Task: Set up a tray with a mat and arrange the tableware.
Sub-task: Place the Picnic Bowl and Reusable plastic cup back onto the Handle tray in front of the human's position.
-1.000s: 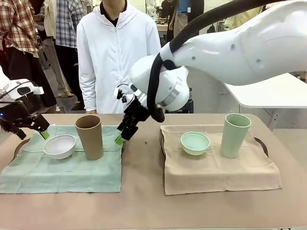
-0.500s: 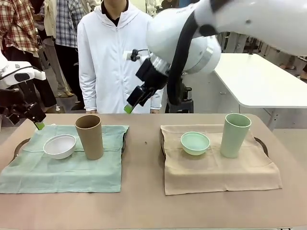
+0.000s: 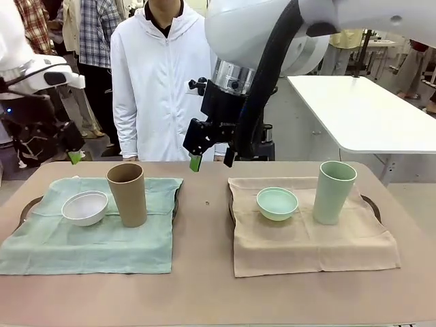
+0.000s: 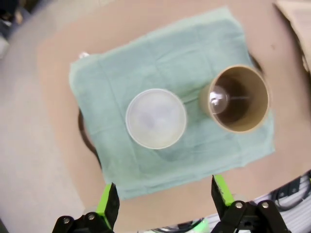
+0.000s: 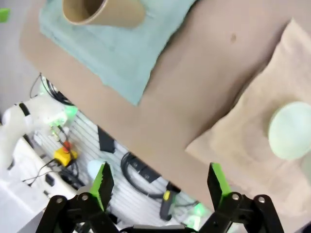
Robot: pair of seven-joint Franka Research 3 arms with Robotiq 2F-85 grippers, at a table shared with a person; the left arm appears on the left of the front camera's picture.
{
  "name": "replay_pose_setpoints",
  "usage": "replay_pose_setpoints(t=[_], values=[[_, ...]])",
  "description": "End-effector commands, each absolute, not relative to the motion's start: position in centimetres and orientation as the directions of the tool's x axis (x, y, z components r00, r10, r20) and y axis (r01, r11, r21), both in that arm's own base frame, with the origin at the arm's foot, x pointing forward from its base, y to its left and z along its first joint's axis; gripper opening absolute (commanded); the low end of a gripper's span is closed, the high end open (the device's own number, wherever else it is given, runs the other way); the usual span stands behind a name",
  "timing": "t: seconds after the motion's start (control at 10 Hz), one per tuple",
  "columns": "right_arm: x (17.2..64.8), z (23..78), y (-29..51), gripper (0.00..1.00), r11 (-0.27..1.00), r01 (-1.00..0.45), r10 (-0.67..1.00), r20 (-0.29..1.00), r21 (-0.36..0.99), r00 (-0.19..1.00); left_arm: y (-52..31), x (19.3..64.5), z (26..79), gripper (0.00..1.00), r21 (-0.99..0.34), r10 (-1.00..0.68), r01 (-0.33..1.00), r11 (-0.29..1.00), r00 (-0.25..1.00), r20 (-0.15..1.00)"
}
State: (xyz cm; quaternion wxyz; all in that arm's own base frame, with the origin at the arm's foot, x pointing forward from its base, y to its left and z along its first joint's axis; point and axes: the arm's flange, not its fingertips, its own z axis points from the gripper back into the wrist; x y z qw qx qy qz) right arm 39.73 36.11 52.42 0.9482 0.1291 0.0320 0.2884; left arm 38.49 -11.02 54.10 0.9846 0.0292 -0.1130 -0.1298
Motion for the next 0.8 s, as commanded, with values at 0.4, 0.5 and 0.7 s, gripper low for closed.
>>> replay_pose_setpoints(t=[0.4,0.5,0.7], values=[[39.6,52.6,35.9,1.00,0.835,-0.490,0.512,-0.028,0.251,0.859,-12.5,38.4,54.7,1.00,0.086,-0.252,0.239,0.967,0.946,0.205],[39.6,52.6,35.9,1.00,0.835,-0.490,0.512,-0.028,0.251,0.859,-12.5,38.4,54.7,1.00,0.086,-0.252,0.239,0.967,0.946,0.205],[39.6,52.6,35.9,1.00,0.835,-0.490,0.512,-0.028,0.251,0.859,-12.5,38.4,54.7,1.00,0.086,-0.252,0.239,0.967,0.946,0.205]])
